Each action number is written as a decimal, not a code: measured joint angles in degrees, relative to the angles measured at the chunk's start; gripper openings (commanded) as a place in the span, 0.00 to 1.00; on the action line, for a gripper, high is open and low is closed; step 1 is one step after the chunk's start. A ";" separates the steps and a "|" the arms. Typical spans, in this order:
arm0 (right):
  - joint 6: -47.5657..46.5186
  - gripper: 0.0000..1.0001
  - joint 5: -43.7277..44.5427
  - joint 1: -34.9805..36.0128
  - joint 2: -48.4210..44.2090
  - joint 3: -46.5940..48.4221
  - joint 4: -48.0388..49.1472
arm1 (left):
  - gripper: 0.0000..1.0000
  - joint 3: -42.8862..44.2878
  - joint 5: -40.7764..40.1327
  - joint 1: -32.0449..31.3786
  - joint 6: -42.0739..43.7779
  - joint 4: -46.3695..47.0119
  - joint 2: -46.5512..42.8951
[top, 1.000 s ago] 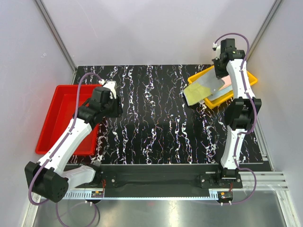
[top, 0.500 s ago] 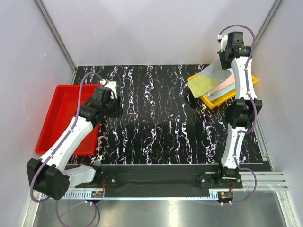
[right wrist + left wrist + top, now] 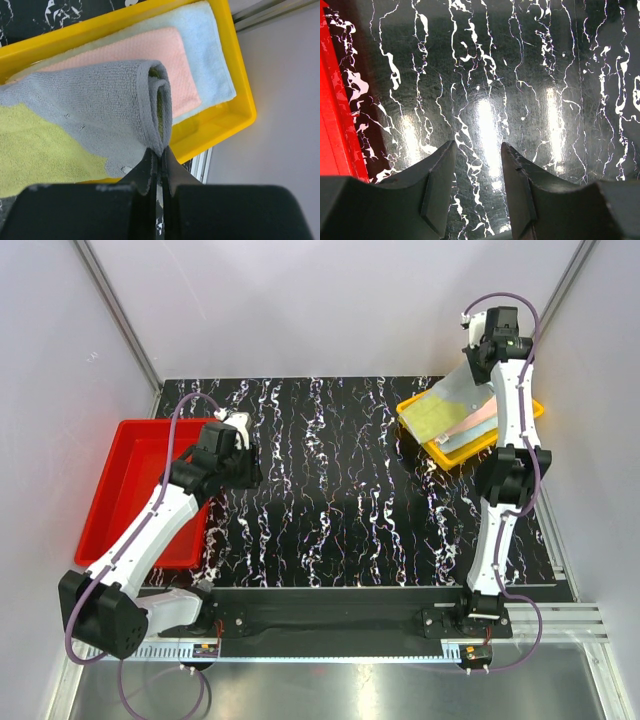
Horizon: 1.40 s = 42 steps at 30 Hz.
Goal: Fold and stack the towels
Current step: Neatly place the folded towel into the bin
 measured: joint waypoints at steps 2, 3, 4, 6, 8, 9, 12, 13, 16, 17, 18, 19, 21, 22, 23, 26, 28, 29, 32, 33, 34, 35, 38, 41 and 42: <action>-0.11 0.01 -0.04 -0.31 1.20 1.42 0.57 | 0.47 0.00 -0.02 0.00 0.00 0.09 0.00; -0.24 0.01 -0.07 -0.52 1.51 1.60 0.72 | 0.47 0.00 -0.02 0.00 0.00 0.13 0.00; -0.33 0.01 -0.07 -0.74 1.70 1.60 0.74 | 0.47 0.00 -0.02 0.00 0.00 0.20 0.00; -0.72 0.01 -0.04 -1.14 1.86 1.60 0.94 | 0.47 0.00 -0.04 0.00 0.00 0.17 0.00; -1.22 0.00 -0.07 -1.42 1.86 1.60 1.68 | 0.47 0.00 -0.07 0.00 0.00 0.22 0.00; -1.46 0.00 -0.11 -1.57 1.86 1.62 2.25 | 0.47 0.00 -0.07 0.00 -0.02 0.24 0.00; -1.55 0.01 -1.33 -2.12 1.86 1.62 4.04 | 0.47 -0.02 -0.07 0.00 -0.02 0.59 0.00; -1.57 0.01 -2.03 -2.29 1.86 1.57 4.76 | 0.47 -0.02 -0.07 0.00 -0.02 0.79 0.00; -1.62 0.03 -3.58 -2.84 1.86 0.90 7.43 | 0.47 -0.02 -0.07 0.00 -0.02 0.96 0.11; -1.77 0.03 -4.09 -3.02 1.88 0.52 8.13 | 0.47 -0.02 -0.07 0.00 -0.02 0.98 0.28; -1.90 0.04 -4.50 -3.17 2.08 0.13 8.57 | 0.47 0.00 -0.07 0.02 -0.02 1.01 0.68; -1.99 0.05 -4.79 -3.30 2.40 -0.02 9.11 | 0.47 0.02 -0.07 0.02 -0.04 0.98 1.14; -2.12 0.20 -5.11 -3.54 3.61 -0.04 10.05 | 0.47 0.04 -0.04 0.04 -0.04 0.96 2.12; -2.05 0.39 -5.27 -3.67 4.55 0.02 10.67 | 0.47 0.04 -0.04 0.07 -0.02 0.96 2.54; -1.90 0.48 -5.40 -3.80 5.68 0.28 11.17 | 0.47 0.04 -0.04 0.07 -0.02 0.94 2.78; -2.54 0.54 -4.63 -4.24 10.27 1.27 13.09 | 0.47 0.04 -0.04 0.07 0.00 0.94 2.99; -2.25 0.53 -3.23 -4.52 13.14 1.84 13.73 | 0.47 0.04 -0.04 0.07 0.00 0.94 2.99; -1.79 0.52 -2.75 -4.79 13.92 1.86 13.94 | 0.47 0.04 -0.04 0.07 0.00 0.94 2.99; 0.48 0.53 -1.29 -5.68 15.17 1.79 13.88 | 0.47 0.04 -0.04 0.07 0.00 0.94 2.99; 1.29 0.54 -0.96 -6.01 15.12 1.60 14.40 | 0.47 0.04 -0.04 0.07 -0.02 0.94 2.99; 1.90 0.54 -0.87 -6.32 14.56 0.79 15.76 | 0.47 0.04 -0.04 0.07 -0.02 0.94 2.99; 2.51 0.54 -0.68 -6.49 14.14 0.15 16.50 | 0.47 0.04 -0.04 0.07 -0.02 0.94 2.99; 4.72 0.54 -0.44 -7.23 13.64 -0.15 17.81 | 0.47 0.04 -0.02 0.07 -0.02 0.94 2.99; 9.55 0.54 -2.16 -8.07 13.64 -0.17 18.32 | 0.47 0.04 0.20 0.07 0.00 0.96 2.99; 12.00 0.54 -3.54 -8.39 13.64 -0.22 18.32 | 0.47 0.04 0.28 0.07 0.00 0.94 2.99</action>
